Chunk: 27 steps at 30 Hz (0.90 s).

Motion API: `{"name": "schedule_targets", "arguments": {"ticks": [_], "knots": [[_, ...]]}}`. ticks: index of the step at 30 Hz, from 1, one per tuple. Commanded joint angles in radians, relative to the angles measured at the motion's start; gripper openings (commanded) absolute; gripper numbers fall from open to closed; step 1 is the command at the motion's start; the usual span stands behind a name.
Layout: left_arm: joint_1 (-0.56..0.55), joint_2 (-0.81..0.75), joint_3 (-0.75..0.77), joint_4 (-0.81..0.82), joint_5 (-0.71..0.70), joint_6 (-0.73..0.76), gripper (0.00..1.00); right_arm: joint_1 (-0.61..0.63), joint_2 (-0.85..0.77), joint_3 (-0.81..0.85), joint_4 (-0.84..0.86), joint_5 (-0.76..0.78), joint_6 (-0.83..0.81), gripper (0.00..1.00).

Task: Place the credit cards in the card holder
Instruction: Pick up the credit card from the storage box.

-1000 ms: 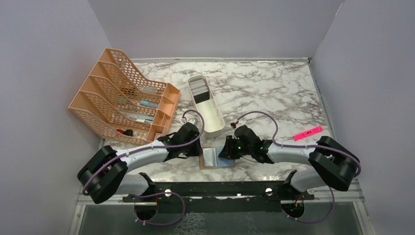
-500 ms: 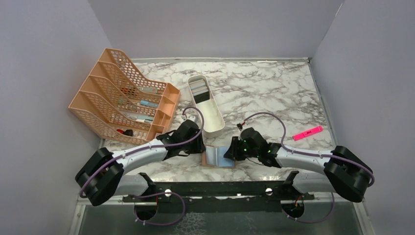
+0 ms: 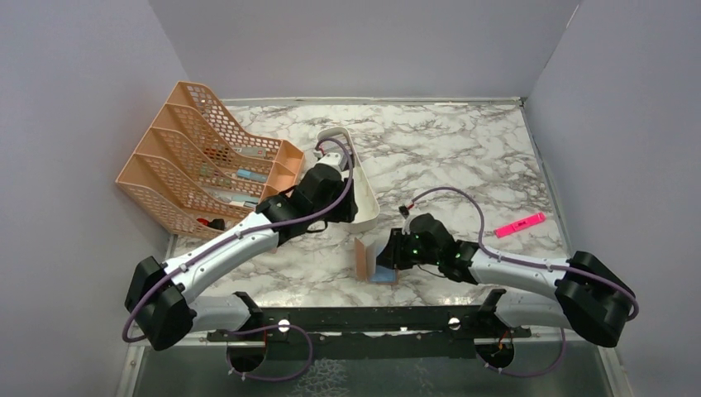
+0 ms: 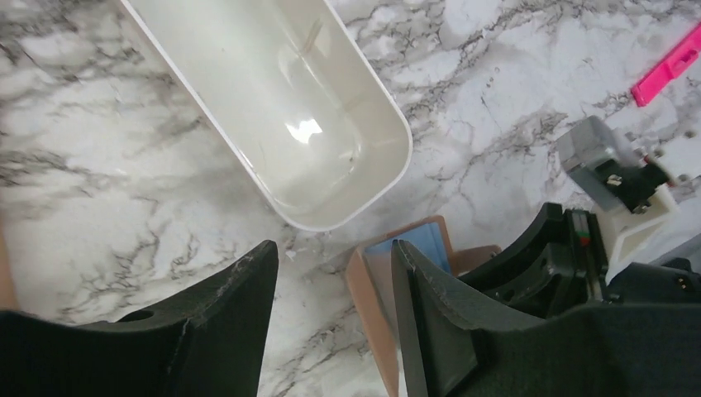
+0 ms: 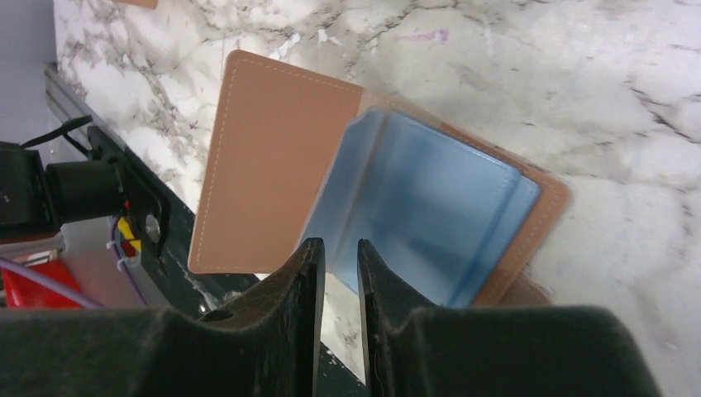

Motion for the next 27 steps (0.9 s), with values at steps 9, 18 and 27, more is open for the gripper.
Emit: {"name": "schedule_targets", "arguments": {"ticks": [9, 18, 27], "knots": [[0.137, 0.163, 0.265, -0.016, -0.038, 0.549, 0.57, 0.011, 0.202, 0.056, 0.274, -0.191, 0.016, 0.28], [0.3, 0.448, 0.478, 0.028, 0.137, 0.71, 0.58, 0.018, 0.245, 0.05, 0.288, -0.194, 0.007, 0.31], [0.302, 0.644, 0.601, 0.08, 0.153, 0.92, 0.61, 0.018, 0.24, 0.063, 0.243, -0.168, -0.017, 0.31]]}}
